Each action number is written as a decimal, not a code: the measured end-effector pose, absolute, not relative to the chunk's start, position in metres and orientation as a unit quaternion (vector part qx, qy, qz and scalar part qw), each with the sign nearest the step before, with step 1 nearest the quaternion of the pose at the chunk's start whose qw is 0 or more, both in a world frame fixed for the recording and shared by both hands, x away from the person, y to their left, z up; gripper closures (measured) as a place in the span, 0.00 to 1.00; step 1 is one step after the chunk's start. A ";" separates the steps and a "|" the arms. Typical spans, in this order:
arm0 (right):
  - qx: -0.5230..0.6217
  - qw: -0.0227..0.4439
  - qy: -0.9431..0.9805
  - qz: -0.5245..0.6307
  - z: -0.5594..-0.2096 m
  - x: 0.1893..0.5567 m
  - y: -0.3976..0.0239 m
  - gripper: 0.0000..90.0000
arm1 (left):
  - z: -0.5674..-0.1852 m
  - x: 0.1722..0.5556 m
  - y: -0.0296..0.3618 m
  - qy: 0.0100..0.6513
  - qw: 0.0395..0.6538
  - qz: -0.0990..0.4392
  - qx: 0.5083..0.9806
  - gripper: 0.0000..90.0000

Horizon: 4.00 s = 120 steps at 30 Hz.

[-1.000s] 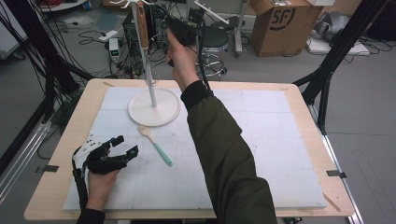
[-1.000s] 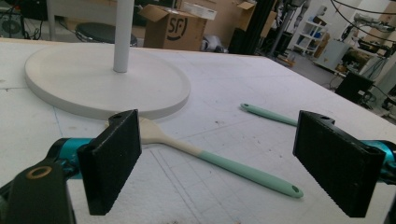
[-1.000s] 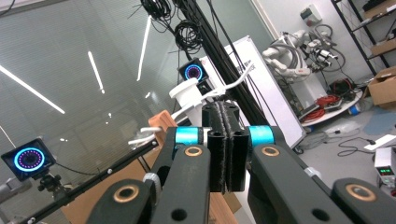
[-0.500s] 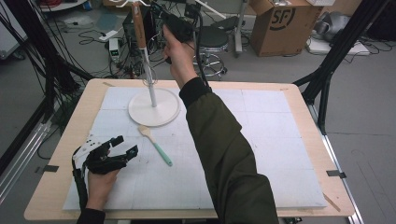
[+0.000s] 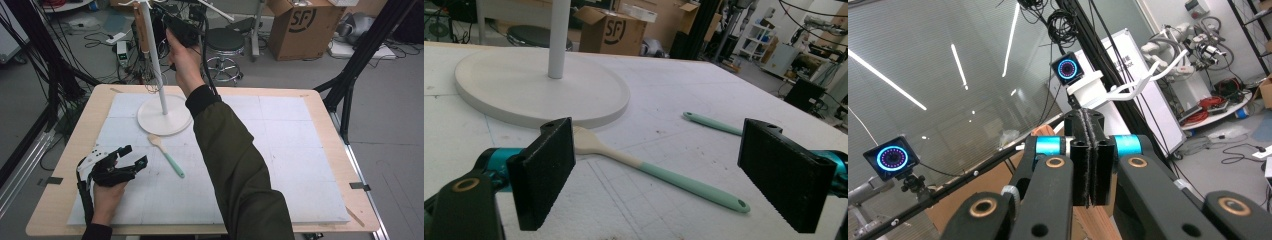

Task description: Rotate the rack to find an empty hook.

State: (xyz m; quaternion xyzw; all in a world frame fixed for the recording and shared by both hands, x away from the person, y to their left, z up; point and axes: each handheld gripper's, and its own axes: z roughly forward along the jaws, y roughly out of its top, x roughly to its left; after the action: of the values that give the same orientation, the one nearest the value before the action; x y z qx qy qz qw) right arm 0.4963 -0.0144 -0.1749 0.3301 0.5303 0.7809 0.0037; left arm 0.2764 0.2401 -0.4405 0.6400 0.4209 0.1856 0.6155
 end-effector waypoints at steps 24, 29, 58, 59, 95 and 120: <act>0.315 -0.008 0.556 0.769 -0.175 0.491 0.012 1.00 | -0.439 0.276 0.239 0.419 0.614 0.191 0.641 0.18; 0.318 -0.007 0.564 0.762 -0.179 0.488 0.011 1.00 | -0.438 0.276 0.239 0.417 0.614 0.192 0.642 0.18; 0.321 -0.001 0.538 0.780 -0.174 0.491 -0.003 1.00 | -0.437 0.275 0.233 0.405 0.616 0.194 0.648 0.18; 0.321 -0.003 0.538 0.779 -0.174 0.490 -0.003 1.00 | -0.437 0.275 0.232 0.403 0.614 0.195 0.651 0.18; 0.295 0.037 0.600 0.743 -0.216 0.478 -0.052 0.47 | -0.438 0.275 0.224 0.393 0.598 0.199 0.670 0.18; 0.294 0.041 0.633 0.714 -0.251 0.460 -0.087 0.43 | -0.437 0.274 0.220 0.383 0.599 0.199 0.674 0.18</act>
State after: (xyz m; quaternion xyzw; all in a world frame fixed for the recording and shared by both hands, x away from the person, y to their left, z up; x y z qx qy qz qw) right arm 0.4601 -0.0865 -0.2512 0.2944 0.6334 0.7144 0.0414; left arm 0.2740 0.2200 -0.4371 0.6741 0.3832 0.1986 0.5995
